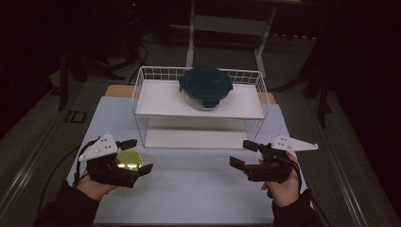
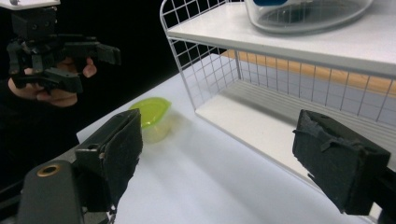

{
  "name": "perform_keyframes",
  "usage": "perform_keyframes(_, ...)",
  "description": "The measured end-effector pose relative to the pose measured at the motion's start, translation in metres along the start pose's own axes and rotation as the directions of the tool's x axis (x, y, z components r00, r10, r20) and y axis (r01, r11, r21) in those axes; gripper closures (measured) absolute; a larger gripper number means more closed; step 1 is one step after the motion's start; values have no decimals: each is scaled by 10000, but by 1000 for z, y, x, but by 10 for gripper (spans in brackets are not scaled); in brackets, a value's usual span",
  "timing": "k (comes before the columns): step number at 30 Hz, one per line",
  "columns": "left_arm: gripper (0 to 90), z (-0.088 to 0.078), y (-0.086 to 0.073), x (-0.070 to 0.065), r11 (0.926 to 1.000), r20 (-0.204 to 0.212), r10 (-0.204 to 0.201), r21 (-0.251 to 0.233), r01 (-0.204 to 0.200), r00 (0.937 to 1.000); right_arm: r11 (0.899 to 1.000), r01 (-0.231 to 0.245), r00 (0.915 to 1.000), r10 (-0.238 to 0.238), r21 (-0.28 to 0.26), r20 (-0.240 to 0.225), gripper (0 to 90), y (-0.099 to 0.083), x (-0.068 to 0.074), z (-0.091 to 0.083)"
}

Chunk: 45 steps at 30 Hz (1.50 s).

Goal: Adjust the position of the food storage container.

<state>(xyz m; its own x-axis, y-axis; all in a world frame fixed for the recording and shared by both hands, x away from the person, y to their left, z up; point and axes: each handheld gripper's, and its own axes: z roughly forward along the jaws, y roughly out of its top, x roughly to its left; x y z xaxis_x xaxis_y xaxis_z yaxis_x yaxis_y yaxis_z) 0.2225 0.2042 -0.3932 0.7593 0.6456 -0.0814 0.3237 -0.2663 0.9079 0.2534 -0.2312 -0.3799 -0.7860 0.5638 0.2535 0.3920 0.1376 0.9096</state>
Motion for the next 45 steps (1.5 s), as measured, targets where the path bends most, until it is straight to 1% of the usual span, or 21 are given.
perform_keyframes(2, 67, -6, -3, 3, 10000, -93, -15, 42, 15, 10000, 10000, -4, 10000, 4, -6, 33, 153, -3, 0, -3)
perform_keyframes(3, 91, -12, -7, 6, 9999, -235, -128, -19, 128, 9996, 10000, 2, 10000, -2, 24, 70, 153, -6, 0, -5)
perform_keyframes(7, 152, -18, -13, 10, 9998, -292, -197, -88, 195, 9994, 10000, -36, 10000, 35, 29, 83, 153, -9, 0, -7)
perform_keyframes(8, 152, -23, -18, 13, 9995, -284, -299, -126, 295, 9992, 10000, -37, 10000, 37, 44, 75, 153, -12, 0, -8)
perform_keyframes(9, 206, -25, -20, 15, 9996, -353, -273, -93, 270, 9990, 9999, -92, 9999, 92, 55, 88, 153, -15, 0, -9)
perform_keyframes(10, 233, -28, -23, 17, 9995, -294, -309, -83, 306, 9991, 9999, -109, 9999, 108, 56, 102, 153, -17, -1, -10)
perform_keyframes(14, 360, -37, -33, 24, 9994, -437, -356, -51, 354, 9984, 9997, -235, 9996, 234, 50, 145, 153, -25, -3, -11)
perform_keyframes(15, 426, -39, -35, 26, 9992, -457, -387, -43, 386, 9982, 9996, -261, 9995, 259, 76, 186, 153, -29, -4, -12)
perform_keyframes(16, 426, -41, -38, 28, 9993, -412, -372, -33, 371, 9985, 9996, -261, 9995, 259, 76, 186, 153, -29, -4, -12)
perform_keyframes(19, 534, -47, -46, 35, 9989, -527, -456, 43, 459, 9976, 9994, -323, 9992, 321, 77, 241, 153, -34, -6, -13)
perform_keyframes(23, 639, -53, -59, 44, 9977, -864, -622, 211, 643, 9943, 9992, -397, 9988, 396, 44, 291, 153, -37, -7, -16)
perform_keyframes(27, 741, -56, -74, 53, 9950, -1134, -774, 536, 838, 9905, 9990, -446, 9985, 445, 27, 303, 153, -40, -8, -16)
perform_keyframes(32, 807, -56, -94, 66, 9872, -1689, -1115, 945, 1287, 9793, 9985, -541, 9982, 540, 33, 245, 153, -42, -9, -15)
perform_keyframes(33, 845, -56, -101, 71, 9839, -1827, -1227, 1066, 1438, 9755, 9985, -546, 9982, 544, 66, 257, 153, -43, -9, -15)
perform_keyframes(34, 851, -56, -101, 71, 9839, -1827, -1227, 1066, 1438, 9755, 9985, -546, 9982, 544, 66, 257, 153, -43, -9, -15)
perform_keyframes(35, 866, -55, -105, 73, 9819, -1889, -1289, 1130, 1519, 9735, 9984, -555, 9982, 554, 69, 221, 153, -43, -10, -15)
perform_keyframes(38, 874, -54, -115, 80, 9720, -2072, -1418, 1559, 1757, 9680, 9983, -578, 9981, 576, 86, 217, 153, -44, -10, -15)
perform_keyframes(39, 878, -53, -119, 82, 9694, -2079, -1427, 1679, 1790, 9677, 9981, -616, 9979, 614, 89, 208, 153, -44, -10, -15)
perform_keyframes(42, 881, -46, -132, 85, 9567, -2124, -1418, 2214, 1889, 9669, 9978, -664, 9977, 663, 76, 153, 152, -44, -11, -15)
perform_keyframes(43, 884, -42, -135, 85, 9516, -2128, -1389, 2417, 1898, 9672, 9978, -663, 9977, 662, 64, 131, 153, -44, -11, -14)
perform_keyframes(45, 884, -35, -141, 85, 9451, -2046, -1305, 2701, 1841, 9701, 9976, -683, 9976, 682, 70, 119, 152, -44, -11, -14)
